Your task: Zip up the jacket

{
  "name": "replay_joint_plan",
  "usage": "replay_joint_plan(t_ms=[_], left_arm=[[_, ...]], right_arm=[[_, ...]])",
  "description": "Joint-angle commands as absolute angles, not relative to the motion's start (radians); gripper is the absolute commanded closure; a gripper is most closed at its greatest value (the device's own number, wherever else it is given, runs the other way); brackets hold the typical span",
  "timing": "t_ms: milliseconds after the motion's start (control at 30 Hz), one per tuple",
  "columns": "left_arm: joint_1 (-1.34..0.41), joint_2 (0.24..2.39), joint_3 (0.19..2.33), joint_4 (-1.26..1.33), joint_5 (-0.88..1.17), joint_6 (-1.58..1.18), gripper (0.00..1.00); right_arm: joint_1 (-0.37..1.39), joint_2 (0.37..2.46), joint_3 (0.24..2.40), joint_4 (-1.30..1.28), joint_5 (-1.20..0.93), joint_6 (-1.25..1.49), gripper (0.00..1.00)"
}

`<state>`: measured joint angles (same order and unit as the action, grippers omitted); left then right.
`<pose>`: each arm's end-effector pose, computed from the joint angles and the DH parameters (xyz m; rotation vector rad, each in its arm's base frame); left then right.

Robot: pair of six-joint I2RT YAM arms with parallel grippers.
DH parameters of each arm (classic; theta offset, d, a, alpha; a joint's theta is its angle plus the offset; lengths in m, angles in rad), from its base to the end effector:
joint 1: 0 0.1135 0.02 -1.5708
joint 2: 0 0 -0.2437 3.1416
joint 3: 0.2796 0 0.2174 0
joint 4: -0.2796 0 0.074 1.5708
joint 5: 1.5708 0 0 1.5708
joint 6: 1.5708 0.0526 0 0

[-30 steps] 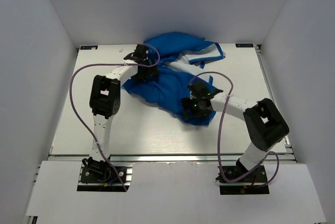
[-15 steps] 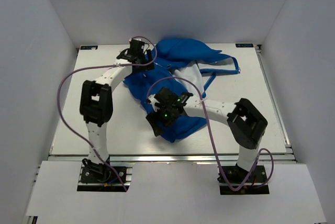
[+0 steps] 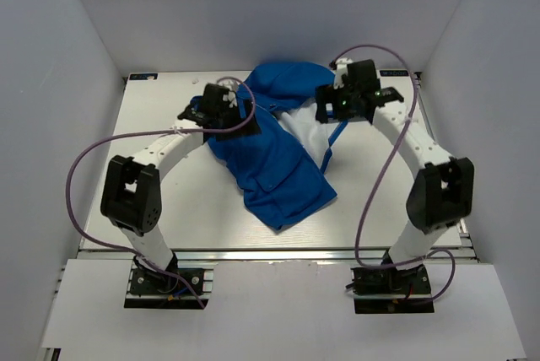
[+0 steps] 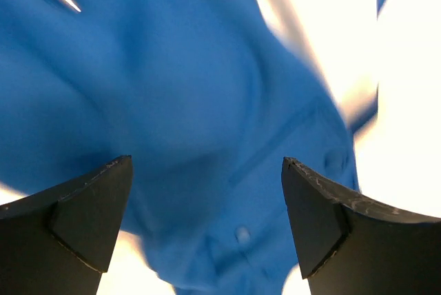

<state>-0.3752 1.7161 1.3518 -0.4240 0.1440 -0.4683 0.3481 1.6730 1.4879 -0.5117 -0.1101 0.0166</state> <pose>0.3329 -0.1392 0.2468 -0.0407 2.4244 -0.5688 0.3347 0.1276 0.2954 -0.4344 2.2407 0.3169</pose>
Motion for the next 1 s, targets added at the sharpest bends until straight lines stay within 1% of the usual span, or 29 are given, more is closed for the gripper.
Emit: replay_joint_plan(t_ms=[0,33,67,100,133,167,233,333,400,467,567,700,867,900,933,967], left_arm=[[-0.406,1.730,1.264,-0.330,0.373,-0.529,0.02],[-0.411,1.738,1.256,-0.328,0.383,-0.528,0.02],[-0.413,1.759,1.252,-0.328,0.382,-0.514,0.02],[-0.413,1.769,1.259,-0.356,0.367,-0.496,0.02],[-0.413,1.779,1.269,-0.376,0.347,-0.482,0.02],[-0.411,1.792,1.282,-0.394,0.286,-0.447,0.02],[-0.411,1.834,1.325,-0.445,0.244,-0.422,0.02],[-0.405,1.911,1.379,-0.485,0.166,-0.396,0.02],[-0.387,1.954,1.399,-0.501,0.159,-0.403,0.02],[-0.344,2.014,1.428,-0.503,0.208,-0.405,0.02],[-0.307,2.046,1.463,-0.523,0.271,-0.381,0.02],[-0.299,2.026,1.473,-0.532,0.209,-0.338,0.02],[-0.267,2.031,1.480,-0.546,0.186,-0.319,0.02],[-0.262,2.037,1.482,-0.551,0.183,-0.321,0.02],[-0.252,2.040,1.483,-0.551,0.183,-0.319,0.02],[-0.249,2.040,1.485,-0.549,0.180,-0.319,0.02]], right_arm=[[0.214,1.811,1.684,-0.558,-0.057,-0.029,0.11],[0.178,1.901,1.742,-0.599,-0.080,-0.026,0.10],[0.129,1.948,1.860,-0.621,-0.081,-0.028,0.11],[0.112,1.994,1.915,-0.641,-0.068,-0.032,0.11],[0.095,2.070,1.960,-0.661,-0.011,-0.076,0.11],[0.094,2.097,1.986,-0.652,-0.006,-0.131,0.11],[0.092,2.138,1.988,-0.580,0.093,-0.289,0.11],[0.092,2.166,1.961,-0.497,0.159,-0.440,0.11],[0.089,2.186,1.945,-0.392,0.210,-0.492,0.11],[0.083,2.226,1.977,-0.350,0.229,-0.518,0.11],[0.078,2.330,2.103,-0.370,0.222,-0.519,0.11],[0.077,2.413,2.161,-0.341,0.239,-0.538,0.10],[0.077,2.447,2.204,-0.321,0.213,-0.568,0.12],[0.077,2.445,2.204,-0.330,0.178,-0.565,0.17],[0.078,2.442,2.206,-0.340,0.158,-0.558,0.33],[0.077,2.439,2.206,-0.362,0.134,-0.551,0.46]])
